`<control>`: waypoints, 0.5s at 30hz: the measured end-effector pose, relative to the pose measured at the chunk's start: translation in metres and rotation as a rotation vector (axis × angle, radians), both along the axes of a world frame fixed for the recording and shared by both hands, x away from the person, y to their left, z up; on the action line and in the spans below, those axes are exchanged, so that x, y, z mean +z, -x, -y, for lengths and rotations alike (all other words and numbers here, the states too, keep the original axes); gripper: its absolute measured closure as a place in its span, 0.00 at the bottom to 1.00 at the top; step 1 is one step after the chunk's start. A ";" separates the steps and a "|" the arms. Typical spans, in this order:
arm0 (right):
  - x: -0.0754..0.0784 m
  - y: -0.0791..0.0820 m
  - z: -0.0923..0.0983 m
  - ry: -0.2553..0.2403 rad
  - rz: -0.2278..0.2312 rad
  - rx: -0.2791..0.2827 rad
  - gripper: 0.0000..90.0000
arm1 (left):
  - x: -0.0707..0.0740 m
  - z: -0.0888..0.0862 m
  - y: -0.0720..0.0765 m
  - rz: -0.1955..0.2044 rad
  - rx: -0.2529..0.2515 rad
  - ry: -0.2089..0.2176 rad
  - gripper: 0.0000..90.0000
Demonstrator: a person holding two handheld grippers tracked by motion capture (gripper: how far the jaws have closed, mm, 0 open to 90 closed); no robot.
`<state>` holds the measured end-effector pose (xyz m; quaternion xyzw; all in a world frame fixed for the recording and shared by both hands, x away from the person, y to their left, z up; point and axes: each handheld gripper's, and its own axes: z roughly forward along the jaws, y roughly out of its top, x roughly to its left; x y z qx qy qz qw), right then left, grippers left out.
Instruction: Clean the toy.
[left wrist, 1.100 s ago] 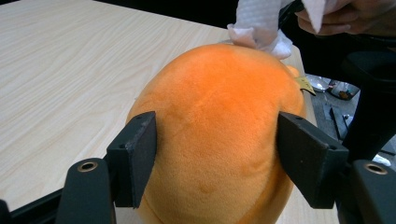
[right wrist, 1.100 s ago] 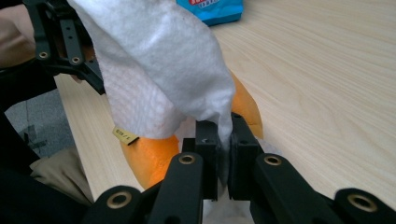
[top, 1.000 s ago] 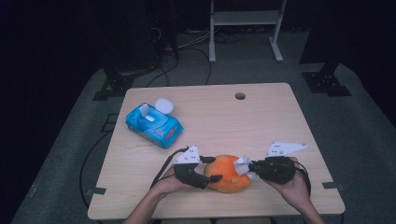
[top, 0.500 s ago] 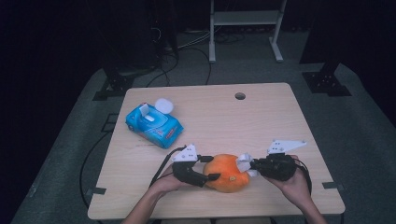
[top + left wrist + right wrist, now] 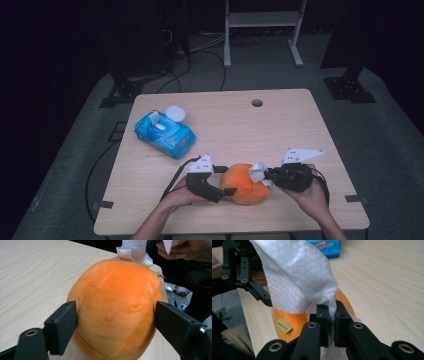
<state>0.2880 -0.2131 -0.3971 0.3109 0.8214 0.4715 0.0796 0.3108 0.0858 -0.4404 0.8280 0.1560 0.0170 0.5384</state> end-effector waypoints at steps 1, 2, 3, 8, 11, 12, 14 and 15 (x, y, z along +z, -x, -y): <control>0.000 0.000 0.002 -0.001 -0.007 0.001 0.93 | 0.001 0.000 0.000 0.008 0.003 -0.007 0.28; 0.000 0.000 0.002 -0.001 -0.010 0.002 0.94 | 0.001 0.000 0.000 0.008 0.003 -0.007 0.33; 0.002 0.001 0.001 -0.004 -0.005 0.003 0.94 | 0.003 0.001 0.002 0.033 0.015 -0.015 0.38; 0.018 0.006 -0.009 -0.043 0.026 0.052 0.94 | 0.008 0.005 0.005 0.051 0.020 0.001 0.45; 0.027 0.007 -0.039 -0.033 0.029 0.129 0.94 | 0.010 0.012 0.009 0.076 -0.004 -0.016 0.44; 0.027 0.005 -0.047 -0.016 0.029 0.146 0.94 | 0.010 0.012 0.009 0.076 -0.004 -0.016 0.44; 0.026 0.005 -0.052 -0.001 0.028 0.151 0.94 | 0.010 0.015 0.012 0.091 -0.012 -0.027 0.44; 0.024 0.001 -0.060 0.038 0.030 0.154 0.94 | 0.009 0.014 0.012 0.091 -0.012 -0.032 0.44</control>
